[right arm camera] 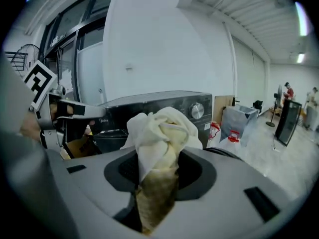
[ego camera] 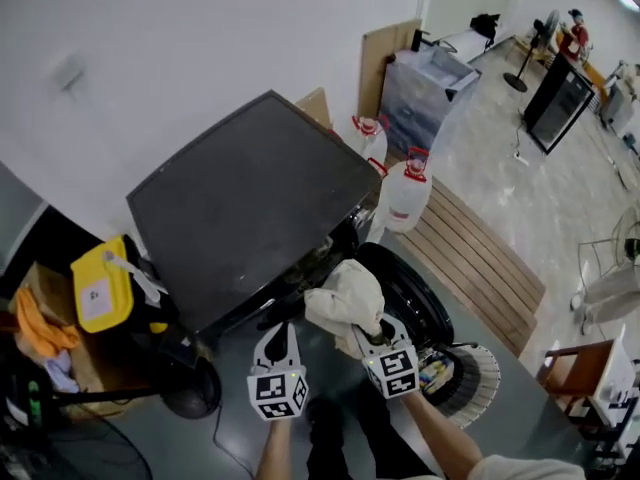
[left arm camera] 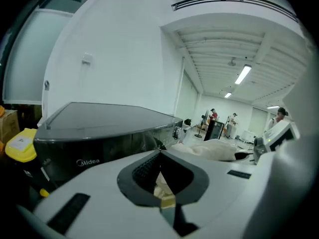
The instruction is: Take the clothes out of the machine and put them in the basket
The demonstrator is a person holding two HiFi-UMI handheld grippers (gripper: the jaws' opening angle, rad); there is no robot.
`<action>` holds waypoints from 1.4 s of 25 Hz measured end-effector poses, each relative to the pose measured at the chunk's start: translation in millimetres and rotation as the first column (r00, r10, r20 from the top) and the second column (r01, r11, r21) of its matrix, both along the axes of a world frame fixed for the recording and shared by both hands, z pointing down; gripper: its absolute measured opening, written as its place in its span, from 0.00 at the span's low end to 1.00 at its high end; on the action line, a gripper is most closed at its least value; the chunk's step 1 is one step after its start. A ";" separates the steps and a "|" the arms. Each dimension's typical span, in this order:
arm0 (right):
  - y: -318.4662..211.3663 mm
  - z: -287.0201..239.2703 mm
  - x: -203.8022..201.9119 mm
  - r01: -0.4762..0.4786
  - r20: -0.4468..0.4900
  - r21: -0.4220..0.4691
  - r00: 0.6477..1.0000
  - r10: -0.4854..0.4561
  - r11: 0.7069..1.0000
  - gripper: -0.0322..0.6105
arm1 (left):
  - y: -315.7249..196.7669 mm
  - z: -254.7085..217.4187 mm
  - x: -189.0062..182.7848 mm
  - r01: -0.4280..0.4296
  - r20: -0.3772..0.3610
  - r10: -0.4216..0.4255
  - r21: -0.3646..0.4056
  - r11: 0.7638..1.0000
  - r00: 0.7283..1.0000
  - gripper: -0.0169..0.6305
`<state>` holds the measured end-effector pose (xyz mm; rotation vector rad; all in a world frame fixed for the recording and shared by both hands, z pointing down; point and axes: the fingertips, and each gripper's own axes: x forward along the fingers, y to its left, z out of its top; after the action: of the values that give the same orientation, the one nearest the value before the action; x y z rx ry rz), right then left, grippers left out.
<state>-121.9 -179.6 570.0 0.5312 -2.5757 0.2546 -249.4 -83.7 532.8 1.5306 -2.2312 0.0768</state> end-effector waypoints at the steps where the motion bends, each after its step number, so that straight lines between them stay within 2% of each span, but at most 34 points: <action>1: 0.1 -10.1 1.4 -0.004 0.007 0.002 1.000 0.004 1.000 0.31 | 2.2 -6.7 0.2 0.001 0.002 -0.001 -0.001 1.000 1.000 0.05; 6: -4.7 -67.4 17.8 -0.033 0.040 0.036 0.999 0.031 0.999 0.31 | 6.1 -43.9 10.8 -0.015 0.018 0.015 0.001 1.000 1.000 0.05; 15: -27.1 -163.9 46.3 -0.138 0.126 0.120 0.984 0.123 0.983 0.31 | -26.6 -131.9 28.2 -0.093 0.074 0.086 0.091 0.991 0.994 0.05; 18: -30.8 -185.2 65.7 -0.187 0.152 0.152 0.975 0.164 0.971 0.31 | -39.2 -150.6 42.6 -0.143 0.084 0.134 0.114 0.983 0.987 0.05; 22: -37.3 -218.9 108.2 -0.283 0.198 0.177 0.948 0.248 0.943 0.31 | -67.7 -179.7 79.9 -0.239 0.108 0.224 0.157 0.958 0.969 0.05; 25: -38.7 -236.5 146.9 -0.350 0.207 0.207 0.928 0.309 0.914 0.31 | -88.5 -194.5 118.4 -0.325 0.118 0.307 0.178 0.929 0.944 0.05; 28: -41.1 -245.9 187.5 -0.427 0.200 0.218 0.900 0.388 0.878 0.31 | -111.8 -204.7 158.6 -0.424 0.128 0.406 0.190 0.885 0.905 0.05; 32: -38.8 -246.1 260.2 -0.560 0.184 0.217 0.828 0.530 0.799 0.31 | -135.7 -211.1 228.3 -0.568 0.134 0.551 0.191 0.801 0.823 0.05; 35: -26.8 -244.4 327.2 -0.644 0.174 0.222 0.765 0.620 0.732 0.31 | -140.7 -209.7 295.2 -0.656 0.132 0.643 0.183 0.732 0.755 0.05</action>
<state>205.3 -206.4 325.6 1.5448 -2.4273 0.1499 45.8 -224.4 323.2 2.4070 -1.6652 0.0863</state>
